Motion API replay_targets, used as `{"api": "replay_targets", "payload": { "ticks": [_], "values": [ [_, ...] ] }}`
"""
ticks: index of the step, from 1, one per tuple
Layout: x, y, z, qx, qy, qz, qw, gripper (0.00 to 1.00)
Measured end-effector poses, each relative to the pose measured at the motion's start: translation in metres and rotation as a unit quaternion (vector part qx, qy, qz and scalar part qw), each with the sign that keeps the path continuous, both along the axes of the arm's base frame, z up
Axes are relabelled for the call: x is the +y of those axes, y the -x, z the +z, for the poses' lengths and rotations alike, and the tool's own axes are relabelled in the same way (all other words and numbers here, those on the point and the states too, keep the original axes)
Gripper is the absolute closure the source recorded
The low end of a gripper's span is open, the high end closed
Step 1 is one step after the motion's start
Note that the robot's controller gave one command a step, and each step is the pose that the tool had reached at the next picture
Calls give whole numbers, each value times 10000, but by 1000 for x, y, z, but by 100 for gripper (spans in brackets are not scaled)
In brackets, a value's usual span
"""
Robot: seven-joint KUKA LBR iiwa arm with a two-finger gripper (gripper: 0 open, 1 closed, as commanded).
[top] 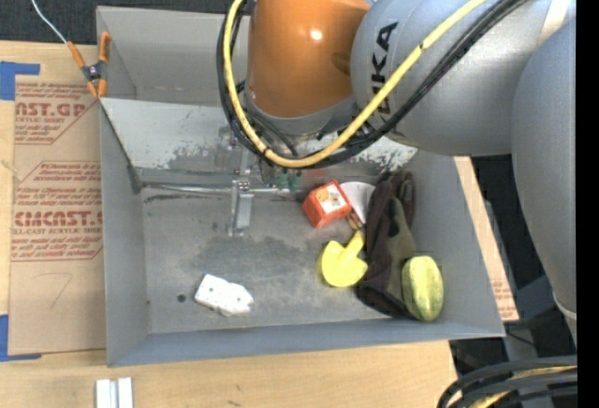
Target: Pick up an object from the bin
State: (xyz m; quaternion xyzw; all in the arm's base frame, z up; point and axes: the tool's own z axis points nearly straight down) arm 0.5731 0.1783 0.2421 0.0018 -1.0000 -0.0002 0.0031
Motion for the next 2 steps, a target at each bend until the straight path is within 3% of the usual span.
{"api": "replay_targets", "payload": {
  "ticks": [1,2],
  "values": [
    [-1,-2,5,-39,-7,-16,10000,0],
    [-12,43,-105,-33,-7,509,9987,0]
  ]
}}
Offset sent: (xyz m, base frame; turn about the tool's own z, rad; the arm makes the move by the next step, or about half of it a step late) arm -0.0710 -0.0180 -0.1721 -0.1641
